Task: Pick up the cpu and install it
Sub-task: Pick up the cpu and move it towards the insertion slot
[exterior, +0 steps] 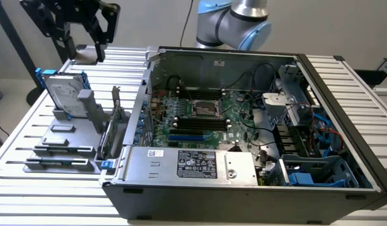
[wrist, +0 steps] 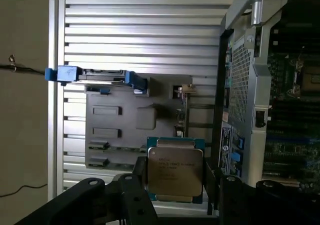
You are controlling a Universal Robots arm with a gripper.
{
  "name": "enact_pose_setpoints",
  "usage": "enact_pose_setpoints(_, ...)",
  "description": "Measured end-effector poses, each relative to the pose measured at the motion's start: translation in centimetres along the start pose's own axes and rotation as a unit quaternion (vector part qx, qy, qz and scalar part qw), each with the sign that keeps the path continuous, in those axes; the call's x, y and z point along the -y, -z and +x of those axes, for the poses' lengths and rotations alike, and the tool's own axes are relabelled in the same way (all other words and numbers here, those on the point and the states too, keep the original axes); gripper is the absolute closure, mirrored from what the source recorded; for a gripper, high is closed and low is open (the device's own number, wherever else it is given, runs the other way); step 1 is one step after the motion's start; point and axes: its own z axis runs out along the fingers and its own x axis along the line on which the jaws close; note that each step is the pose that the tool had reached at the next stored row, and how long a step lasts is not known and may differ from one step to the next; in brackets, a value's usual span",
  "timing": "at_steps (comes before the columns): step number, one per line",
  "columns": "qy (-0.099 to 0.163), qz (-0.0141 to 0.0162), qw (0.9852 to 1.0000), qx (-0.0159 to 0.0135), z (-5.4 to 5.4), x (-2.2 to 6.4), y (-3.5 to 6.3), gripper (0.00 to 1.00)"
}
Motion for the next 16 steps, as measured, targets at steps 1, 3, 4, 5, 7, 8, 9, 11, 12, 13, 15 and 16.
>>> enact_pose_setpoints(1,0.0,-0.0001,1.0,0.0,-0.4,0.01,0.08,0.45)
enact_pose_setpoints(3,0.0,-0.0001,1.0,-0.0001,-1.4,0.03,0.16,0.45)
enact_pose_setpoints(4,0.0,-0.0001,1.0,-0.0001,-1.8,0.04,0.2,0.45)
enact_pose_setpoints(5,0.0,-0.0002,1.0,0.0,-2.3,0.05,0.22,0.45)
enact_pose_setpoints(7,0.0,-0.0002,1.0,-0.0001,-3.2,0.07,0.3,0.45)
enact_pose_setpoints(8,0.0,-0.0002,1.0,-0.0001,-3.6,0.08,0.33,0.45)
enact_pose_setpoints(9,0.0,-0.0002,1.0,-0.0002,-4.1,0.08,0.35,0.45)
enact_pose_setpoints(11,0.0,-0.0002,1.0,-0.0002,-5.0,0.09,0.27,0.45)
enact_pose_setpoints(12,0.0,-0.0002,1.0,-0.0002,-5.5,0.09,0.19,0.45)
enact_pose_setpoints(13,0.0,-0.0002,1.0,-0.0003,-5.9,0.08,0.1,0.45)
enact_pose_setpoints(15,0.0,-0.0002,1.0,-0.0003,-6.9,0.02,-0.11,0.45)
enact_pose_setpoints(16,0.0,-0.0002,1.0,-0.0004,-7.3,-0.01,-0.23,0.45)
